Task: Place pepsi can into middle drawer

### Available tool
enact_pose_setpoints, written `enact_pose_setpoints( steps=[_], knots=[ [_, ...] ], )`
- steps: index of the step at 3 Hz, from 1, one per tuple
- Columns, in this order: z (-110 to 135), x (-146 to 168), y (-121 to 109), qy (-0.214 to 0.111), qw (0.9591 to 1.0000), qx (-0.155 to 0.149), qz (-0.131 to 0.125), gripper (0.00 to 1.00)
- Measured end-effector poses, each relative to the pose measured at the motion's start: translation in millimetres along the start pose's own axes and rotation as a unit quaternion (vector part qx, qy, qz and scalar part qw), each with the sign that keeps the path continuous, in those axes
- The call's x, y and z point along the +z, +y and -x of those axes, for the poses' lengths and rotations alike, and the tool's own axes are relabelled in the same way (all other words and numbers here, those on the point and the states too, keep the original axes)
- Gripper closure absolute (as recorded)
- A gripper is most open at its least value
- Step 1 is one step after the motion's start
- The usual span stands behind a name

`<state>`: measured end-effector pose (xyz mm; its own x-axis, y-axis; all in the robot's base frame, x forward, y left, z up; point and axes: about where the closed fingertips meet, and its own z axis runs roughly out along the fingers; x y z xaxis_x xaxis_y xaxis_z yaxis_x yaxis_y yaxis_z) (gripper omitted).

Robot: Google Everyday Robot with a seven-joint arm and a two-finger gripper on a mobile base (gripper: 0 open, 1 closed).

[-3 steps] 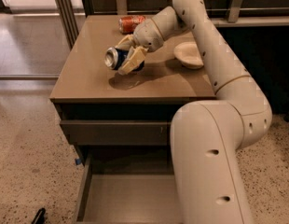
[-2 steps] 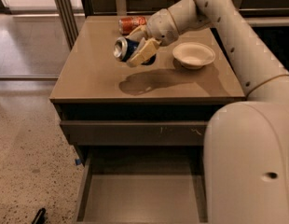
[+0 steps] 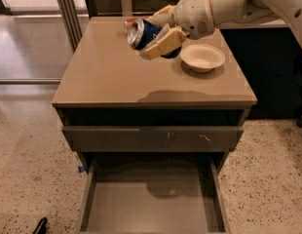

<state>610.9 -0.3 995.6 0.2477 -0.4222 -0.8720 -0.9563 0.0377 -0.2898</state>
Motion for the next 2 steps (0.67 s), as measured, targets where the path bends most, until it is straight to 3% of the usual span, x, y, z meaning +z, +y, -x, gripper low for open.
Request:
enact_pose_setpoints(
  steps=[1, 2],
  knots=[
    [-16.9, 12.4, 12.5, 0.005, 0.9998, 0.02, 0.001, 1.0],
    [-16.7, 13.2, 13.0, 0.005, 0.9998, 0.02, 0.002, 1.0]
  ],
)
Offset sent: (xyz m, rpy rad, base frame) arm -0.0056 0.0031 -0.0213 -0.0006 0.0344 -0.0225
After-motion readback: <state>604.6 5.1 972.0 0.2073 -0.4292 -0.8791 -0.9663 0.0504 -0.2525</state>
